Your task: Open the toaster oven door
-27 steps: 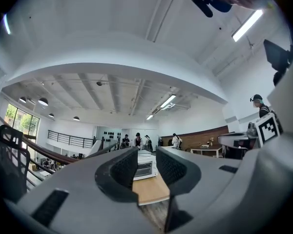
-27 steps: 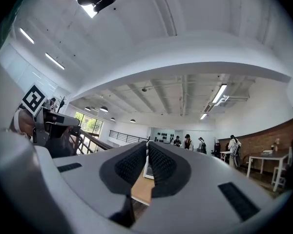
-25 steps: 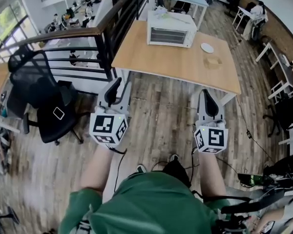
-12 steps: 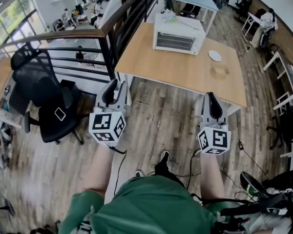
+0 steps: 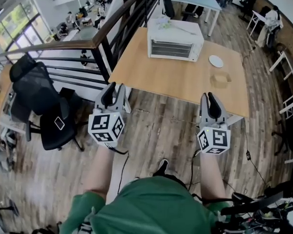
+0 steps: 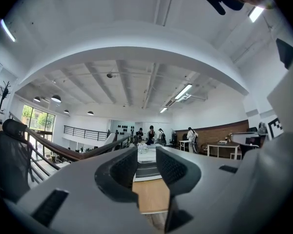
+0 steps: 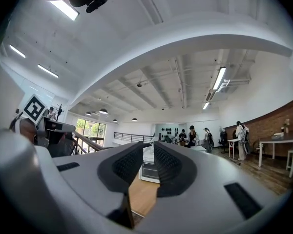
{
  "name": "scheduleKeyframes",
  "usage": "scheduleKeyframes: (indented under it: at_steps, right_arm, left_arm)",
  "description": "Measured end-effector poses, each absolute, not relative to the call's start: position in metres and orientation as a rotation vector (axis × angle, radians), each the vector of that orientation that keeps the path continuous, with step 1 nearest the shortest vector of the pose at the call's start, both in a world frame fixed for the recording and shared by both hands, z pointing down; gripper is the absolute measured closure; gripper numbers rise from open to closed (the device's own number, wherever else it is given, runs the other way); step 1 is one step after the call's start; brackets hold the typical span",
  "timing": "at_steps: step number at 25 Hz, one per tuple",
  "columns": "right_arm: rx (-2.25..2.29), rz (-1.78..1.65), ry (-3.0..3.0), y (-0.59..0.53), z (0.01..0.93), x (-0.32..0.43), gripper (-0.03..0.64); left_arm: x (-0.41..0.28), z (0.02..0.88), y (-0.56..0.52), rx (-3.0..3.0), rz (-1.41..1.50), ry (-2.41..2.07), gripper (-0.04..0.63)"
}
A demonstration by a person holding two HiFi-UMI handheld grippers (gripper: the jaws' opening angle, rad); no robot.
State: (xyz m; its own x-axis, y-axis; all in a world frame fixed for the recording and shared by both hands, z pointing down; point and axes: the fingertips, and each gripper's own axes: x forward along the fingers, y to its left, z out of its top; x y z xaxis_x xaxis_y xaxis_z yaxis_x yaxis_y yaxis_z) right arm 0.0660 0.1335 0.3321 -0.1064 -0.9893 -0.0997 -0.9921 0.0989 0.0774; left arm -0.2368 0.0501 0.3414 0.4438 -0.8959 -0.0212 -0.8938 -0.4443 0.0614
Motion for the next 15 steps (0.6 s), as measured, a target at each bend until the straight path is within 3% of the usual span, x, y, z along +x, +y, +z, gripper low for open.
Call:
scheduleKeyframes:
  at_steps: [15]
  right_arm:
    - [-1.990, 0.168, 2.321, 0.071, 0.319, 0.158, 0.546]
  left_arm:
    - [-0.164, 0.328, 0.007, 2.576, -0.081, -1.721, 0.465]
